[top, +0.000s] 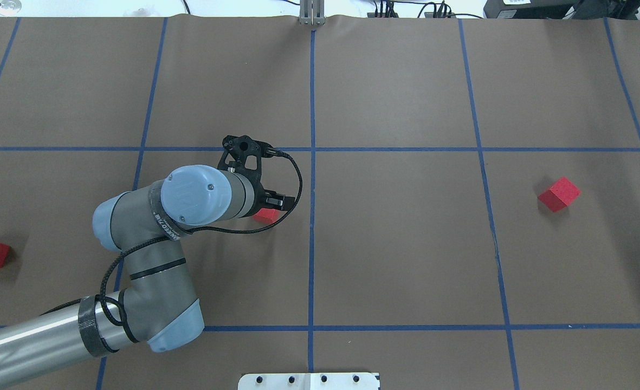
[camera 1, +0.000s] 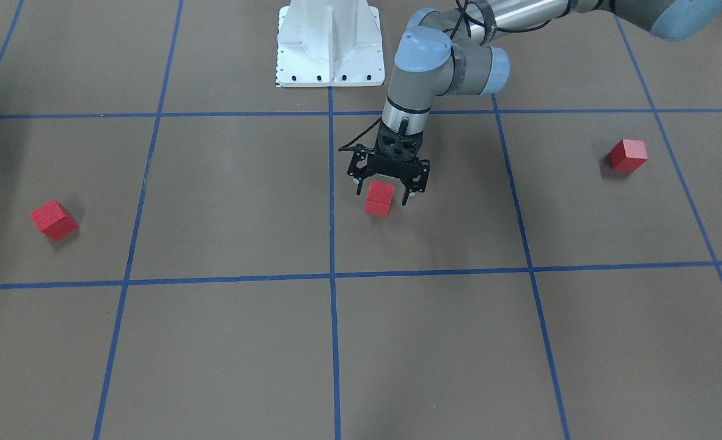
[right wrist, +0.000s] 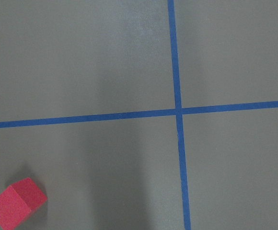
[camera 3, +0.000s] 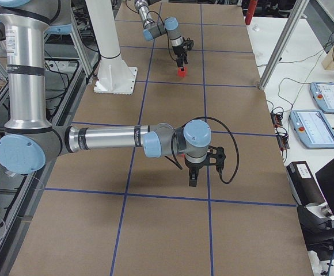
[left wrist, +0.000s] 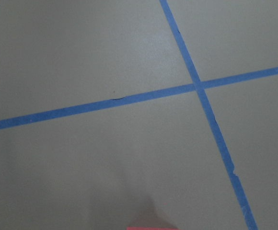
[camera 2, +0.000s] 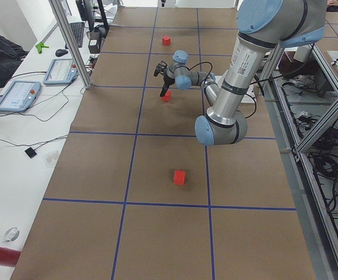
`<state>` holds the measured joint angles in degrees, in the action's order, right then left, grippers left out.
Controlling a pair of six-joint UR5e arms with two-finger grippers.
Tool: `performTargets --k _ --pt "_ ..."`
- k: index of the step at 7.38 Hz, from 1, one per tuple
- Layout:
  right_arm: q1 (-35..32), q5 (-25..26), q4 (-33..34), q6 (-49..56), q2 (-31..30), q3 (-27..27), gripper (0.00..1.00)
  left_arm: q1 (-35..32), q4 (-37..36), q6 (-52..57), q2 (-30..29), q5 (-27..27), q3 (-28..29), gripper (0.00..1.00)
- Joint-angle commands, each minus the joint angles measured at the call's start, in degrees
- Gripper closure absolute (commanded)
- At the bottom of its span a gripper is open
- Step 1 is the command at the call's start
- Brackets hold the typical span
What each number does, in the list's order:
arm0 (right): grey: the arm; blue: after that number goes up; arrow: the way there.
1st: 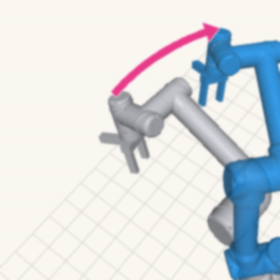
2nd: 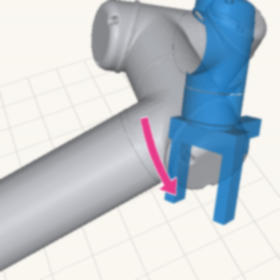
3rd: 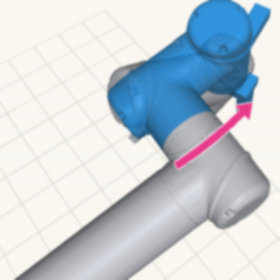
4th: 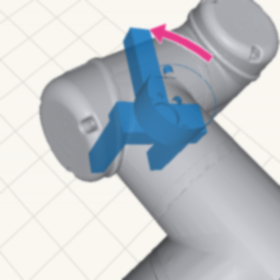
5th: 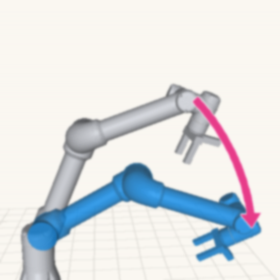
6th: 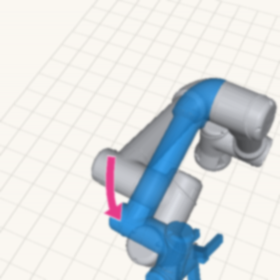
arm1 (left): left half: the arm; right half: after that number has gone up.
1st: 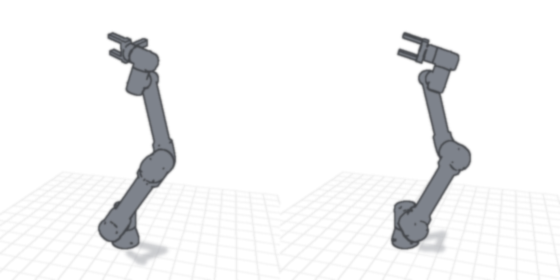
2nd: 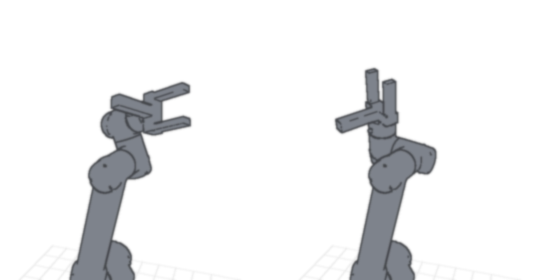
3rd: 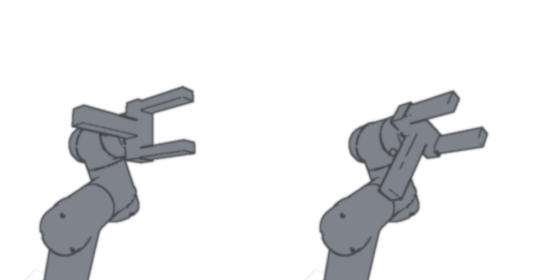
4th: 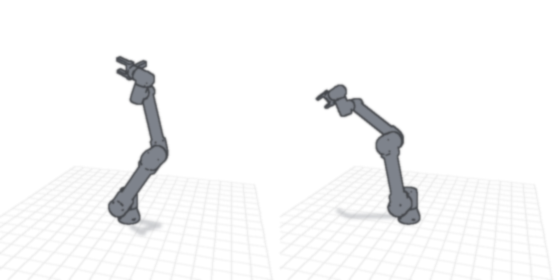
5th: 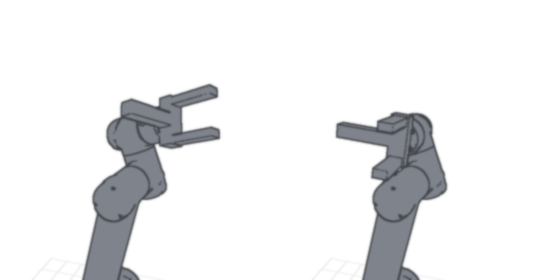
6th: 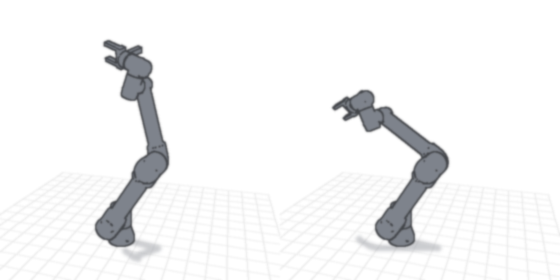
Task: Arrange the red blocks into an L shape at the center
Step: 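Close the left gripper on the red cube and lift it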
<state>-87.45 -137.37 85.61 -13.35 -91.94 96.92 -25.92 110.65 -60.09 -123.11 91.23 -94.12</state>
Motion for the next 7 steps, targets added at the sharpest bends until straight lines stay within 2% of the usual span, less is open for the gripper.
performTargets --k 1,3,4,5,6,7 --pt "0.0 0.0 0.0 0.0 -0.08 0.03 0.01 0.69 0.01 0.06 -0.02 0.0 1.56 0.0" --pt "0.0 0.0 0.0 0.0 -0.16 0.03 0.01 1.65 0.01 -0.12 -0.11 0.0 2.01 0.0" --pt "0.0 0.0 0.0 0.0 -0.17 0.03 0.01 1.83 0.01 -0.12 -0.11 0.09 2.01 0.14" --pt "0.0 0.0 0.0 0.0 -0.25 0.11 0.01 1.84 -0.08 -0.03 -0.02 0.35 2.01 0.62" --pt "0.0 0.0 0.0 0.0 -0.25 0.12 0.01 1.84 -0.26 -0.29 -0.2 0.44 1.4 1.0" --pt "0.0 0.0 0.0 0.08 -0.17 0.2 0.01 1.66 -0.6 -2.21 -1.24 0.53 0.87 1.0"
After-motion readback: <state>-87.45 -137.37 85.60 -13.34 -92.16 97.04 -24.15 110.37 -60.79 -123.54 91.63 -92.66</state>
